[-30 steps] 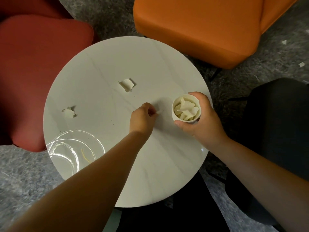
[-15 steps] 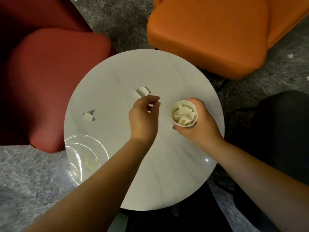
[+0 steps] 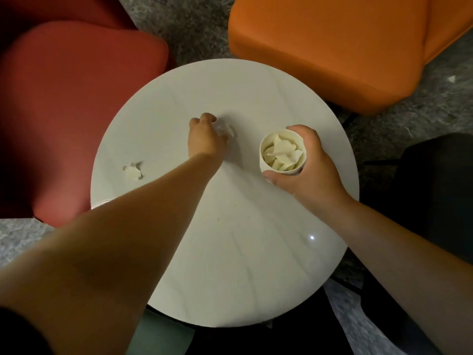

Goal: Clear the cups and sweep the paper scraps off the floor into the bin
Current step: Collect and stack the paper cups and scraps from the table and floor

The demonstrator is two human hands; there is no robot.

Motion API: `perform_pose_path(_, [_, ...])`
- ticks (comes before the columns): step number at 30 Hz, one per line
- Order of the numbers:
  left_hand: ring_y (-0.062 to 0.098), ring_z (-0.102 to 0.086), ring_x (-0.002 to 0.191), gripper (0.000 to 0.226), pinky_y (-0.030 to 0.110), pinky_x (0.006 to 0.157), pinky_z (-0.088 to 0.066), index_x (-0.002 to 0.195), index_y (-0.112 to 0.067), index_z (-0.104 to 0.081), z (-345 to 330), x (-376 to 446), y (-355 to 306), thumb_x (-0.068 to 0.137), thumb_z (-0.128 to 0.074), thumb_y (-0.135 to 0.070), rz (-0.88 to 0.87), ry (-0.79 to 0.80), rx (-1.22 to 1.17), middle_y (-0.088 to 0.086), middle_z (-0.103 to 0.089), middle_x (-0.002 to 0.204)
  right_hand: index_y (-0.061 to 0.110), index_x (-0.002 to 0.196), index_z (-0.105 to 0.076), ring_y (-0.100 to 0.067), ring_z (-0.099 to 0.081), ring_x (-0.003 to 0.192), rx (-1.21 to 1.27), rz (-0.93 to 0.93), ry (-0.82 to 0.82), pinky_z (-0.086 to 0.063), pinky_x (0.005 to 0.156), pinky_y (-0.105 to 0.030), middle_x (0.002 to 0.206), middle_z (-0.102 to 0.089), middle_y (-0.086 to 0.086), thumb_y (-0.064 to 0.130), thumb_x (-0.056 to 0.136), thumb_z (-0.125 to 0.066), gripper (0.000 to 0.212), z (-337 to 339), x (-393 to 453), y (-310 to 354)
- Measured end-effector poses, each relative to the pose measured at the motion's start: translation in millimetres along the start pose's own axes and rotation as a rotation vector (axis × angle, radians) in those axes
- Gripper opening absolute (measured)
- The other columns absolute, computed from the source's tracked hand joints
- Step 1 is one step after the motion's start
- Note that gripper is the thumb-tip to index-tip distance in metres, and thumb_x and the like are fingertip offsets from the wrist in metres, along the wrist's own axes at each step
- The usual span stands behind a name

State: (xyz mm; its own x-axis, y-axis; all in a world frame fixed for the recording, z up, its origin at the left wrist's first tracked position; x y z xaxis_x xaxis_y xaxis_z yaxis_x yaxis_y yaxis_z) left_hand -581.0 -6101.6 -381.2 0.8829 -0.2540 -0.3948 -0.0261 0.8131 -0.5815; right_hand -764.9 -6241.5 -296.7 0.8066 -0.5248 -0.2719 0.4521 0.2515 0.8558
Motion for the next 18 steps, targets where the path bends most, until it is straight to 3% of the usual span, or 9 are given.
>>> perform_pose_path(3, [0.017, -0.055, 0.090, 0.033, 0.017, 0.067, -0.043, 0.123, -0.017, -0.057, 2, -6, 5, 0.090, -0.060, -0.012, 0.050, -0.004, -0.099, 0.003, -0.060, 0.114, 0.031, 0.129, -0.041, -0.005, -0.055, 0.108, -0.008, -0.001, 0.009, -0.048, 0.085, -0.018, 0.121, -0.054, 0.011, 0.025, 0.063, -0.087, 0.080, -2, 1, 1])
perform_pose_path(6, [0.008, -0.063, 0.080, 0.010, 0.005, 0.059, -0.042, 0.094, -0.020, -0.066, 23, -31, -4, 0.091, -0.060, -0.012, 0.058, -0.048, -0.286, -0.013, -0.065, 0.084, 0.032, 0.127, -0.041, -0.005, -0.055, 0.106, -0.031, -0.010, 0.021, -0.050, 0.085, -0.022, 0.119, -0.055, 0.013, 0.027, 0.062, -0.088, 0.080, -4, 1, 2])
perform_pose_path(8, [0.006, -0.065, 0.075, 0.009, 0.011, 0.066, -0.050, 0.087, -0.021, -0.069, 40, -54, -16, 0.090, -0.063, -0.015, 0.027, -0.065, -0.426, -0.010, -0.069, 0.079, 0.034, 0.123, -0.042, -0.005, -0.056, 0.105, -0.044, -0.010, 0.043, -0.050, 0.084, -0.022, 0.117, -0.055, 0.014, 0.028, 0.061, -0.088, 0.078, -9, 1, 3])
perform_pose_path(11, [0.010, -0.069, 0.077, 0.005, 0.016, 0.066, -0.054, 0.095, -0.016, -0.071, 63, -90, -37, 0.091, -0.068, -0.018, -0.035, -0.030, -0.544, -0.002, -0.073, 0.086, 0.034, 0.121, -0.041, -0.004, -0.055, 0.102, -0.081, 0.010, 0.089, -0.046, 0.079, -0.016, 0.114, -0.053, 0.016, 0.030, 0.060, -0.089, 0.078, -21, 0, 9])
perform_pose_path(14, [0.006, -0.067, 0.071, 0.002, 0.012, 0.061, -0.050, 0.088, -0.019, -0.071, 70, -115, -51, 0.088, -0.072, -0.018, -0.095, 0.054, -0.523, -0.004, -0.072, 0.081, 0.030, 0.126, -0.041, -0.005, -0.054, 0.102, -0.130, 0.035, 0.144, -0.043, 0.076, -0.010, 0.114, -0.050, 0.018, 0.031, 0.060, -0.089, 0.082, -34, -4, 18])
perform_pose_path(18, [-0.003, -0.060, 0.066, 0.013, 0.008, 0.057, -0.044, 0.078, -0.028, -0.067, 59, -127, -53, 0.082, -0.076, -0.019, -0.134, 0.138, -0.319, -0.011, -0.067, 0.079, 0.035, 0.125, -0.041, 0.004, -0.057, 0.096, -0.064, 0.009, 0.197, -0.045, 0.071, -0.008, 0.107, -0.055, 0.025, 0.025, 0.063, -0.087, 0.078, -47, -13, 27])
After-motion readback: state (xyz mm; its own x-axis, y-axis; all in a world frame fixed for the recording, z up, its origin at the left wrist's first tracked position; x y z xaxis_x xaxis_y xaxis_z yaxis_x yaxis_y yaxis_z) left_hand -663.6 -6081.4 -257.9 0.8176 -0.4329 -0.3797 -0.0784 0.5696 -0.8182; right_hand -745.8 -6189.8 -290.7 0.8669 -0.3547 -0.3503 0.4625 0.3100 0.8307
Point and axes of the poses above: each hand's wrist, its own x-axis towards the middle knuckle, its own z-axis out of the back of the hand, y = z × x, the point moved 10 cm from there along x, towards the middle knuckle
